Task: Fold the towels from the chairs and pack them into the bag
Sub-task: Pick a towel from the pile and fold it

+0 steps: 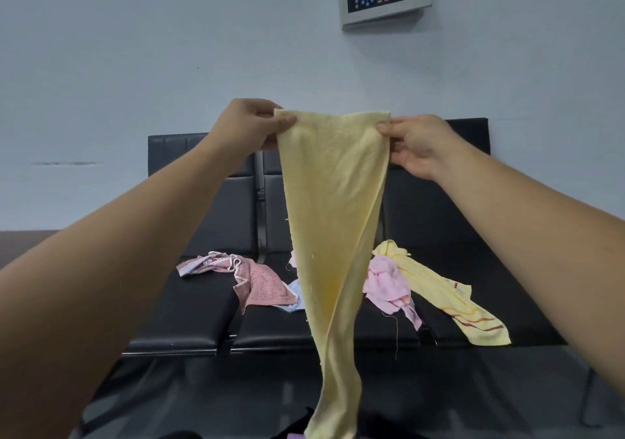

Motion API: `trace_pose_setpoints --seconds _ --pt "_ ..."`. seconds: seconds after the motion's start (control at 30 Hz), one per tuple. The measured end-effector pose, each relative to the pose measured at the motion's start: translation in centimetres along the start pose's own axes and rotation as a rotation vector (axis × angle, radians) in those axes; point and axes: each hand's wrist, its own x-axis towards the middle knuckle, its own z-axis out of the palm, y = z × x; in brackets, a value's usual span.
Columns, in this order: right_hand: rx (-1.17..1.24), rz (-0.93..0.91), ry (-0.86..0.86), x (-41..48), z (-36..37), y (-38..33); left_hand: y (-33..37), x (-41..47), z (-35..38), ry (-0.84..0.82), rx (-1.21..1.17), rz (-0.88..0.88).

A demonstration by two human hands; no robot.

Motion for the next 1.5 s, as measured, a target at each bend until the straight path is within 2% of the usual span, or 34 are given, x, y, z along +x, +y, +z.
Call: trace_pose_setpoints --seconds 0.13,0.3,0.57,0.77,0.9,0.97,1.0,1.13,1.17,1.23,1.33,1.4,1.5 --pt "0.178 -0.03 -0.078 -0.3 0.6 -0.7 1.1 0.0 -1.0 0.005 -0.089 0.027" --pt "0.107 -0.092 -0.212 -1.9 1.2 0.1 1.1 -0.7 -1.6 -0.021 0.03 0.009" --pt "0.139 0.054 -0.473 -4.2 2.8 5.2 -1.7 -2.3 1.3 -0.087 -0.034 -0.043" --pt "0.097 0.114 -0.416 -4.3 3.8 7.9 -5.9 -2.7 2.9 -0.054 -0.129 -0.124" --pt "0.151 0.128 -0.317 -3.2 3.6 8.9 -8.8 -3.7 4.4 -0.04 -0.438 -0.215" --pt "0.2 0.139 -0.275 -2.7 3.7 9.3 -10.5 -4.2 5.1 -0.134 -0.577 -0.245" --pt "0.223 0.144 -0.256 -2.4 3.7 9.4 -11.3 -4.6 5.4 -0.208 -0.57 -0.262" --pt "0.305 0.173 -0.187 -1.3 3.0 9.6 -16.6 -6.5 6.4 -0.513 -0.14 -0.397" --pt "0.31 0.187 -0.166 -1.0 2.7 9.8 -18.0 -7.0 6.6 -0.579 -0.102 -0.439" --pt "0.262 0.214 -0.08 -0.3 2.1 10.8 -19.7 -8.2 7.0 -0.618 -0.243 -0.532" --pt "0.103 0.3 0.03 0.5 1.0 13.7 -20.0 -9.5 8.0 -0.55 -0.643 -0.604" --pt "0.086 0.424 0.055 0.8 -0.3 16.3 -20.1 -9.6 8.8 -0.482 -0.822 -0.612" --pt "0.148 0.56 0.013 0.2 -2.0 19.1 -20.0 -9.2 9.8 -0.475 -1.02 -0.59"
